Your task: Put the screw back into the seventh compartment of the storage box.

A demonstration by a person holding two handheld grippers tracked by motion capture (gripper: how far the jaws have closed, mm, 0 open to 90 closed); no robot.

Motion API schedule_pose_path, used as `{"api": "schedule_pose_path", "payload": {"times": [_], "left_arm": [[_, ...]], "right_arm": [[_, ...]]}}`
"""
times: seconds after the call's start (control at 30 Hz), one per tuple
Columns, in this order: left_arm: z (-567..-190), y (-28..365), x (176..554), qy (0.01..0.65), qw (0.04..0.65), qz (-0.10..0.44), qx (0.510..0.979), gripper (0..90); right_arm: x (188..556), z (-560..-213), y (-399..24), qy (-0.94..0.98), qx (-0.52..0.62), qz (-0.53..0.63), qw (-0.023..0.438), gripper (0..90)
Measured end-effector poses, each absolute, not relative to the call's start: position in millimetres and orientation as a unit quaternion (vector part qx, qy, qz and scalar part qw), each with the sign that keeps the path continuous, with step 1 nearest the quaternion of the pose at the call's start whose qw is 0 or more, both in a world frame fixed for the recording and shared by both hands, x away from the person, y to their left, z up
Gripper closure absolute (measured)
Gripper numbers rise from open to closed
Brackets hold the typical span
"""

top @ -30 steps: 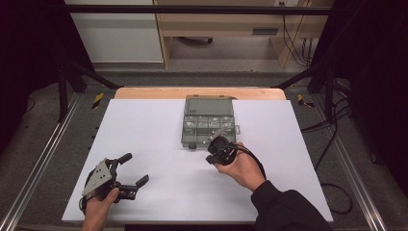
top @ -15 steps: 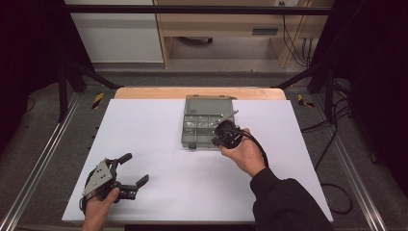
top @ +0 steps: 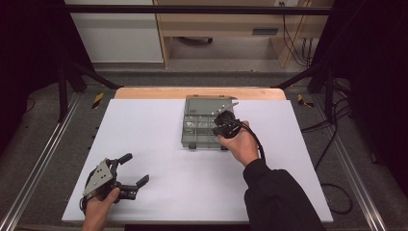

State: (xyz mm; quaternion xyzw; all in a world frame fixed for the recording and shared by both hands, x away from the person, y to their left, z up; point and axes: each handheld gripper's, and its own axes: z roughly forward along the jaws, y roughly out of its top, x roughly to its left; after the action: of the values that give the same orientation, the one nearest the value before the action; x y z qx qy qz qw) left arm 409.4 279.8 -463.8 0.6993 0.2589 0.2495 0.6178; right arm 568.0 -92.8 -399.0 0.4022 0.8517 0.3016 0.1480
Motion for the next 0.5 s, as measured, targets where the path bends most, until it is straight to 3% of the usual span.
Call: {"api": "schedule_pose_path", "payload": {"times": [0.5], "left_arm": [[-463.8,279.8,409.4,0.259,0.618,0.249,0.699,1.9]], "right_arm": [[577.5,-411.2,-91.8,0.854,0.410,0.288,0.138,87.1]]}}
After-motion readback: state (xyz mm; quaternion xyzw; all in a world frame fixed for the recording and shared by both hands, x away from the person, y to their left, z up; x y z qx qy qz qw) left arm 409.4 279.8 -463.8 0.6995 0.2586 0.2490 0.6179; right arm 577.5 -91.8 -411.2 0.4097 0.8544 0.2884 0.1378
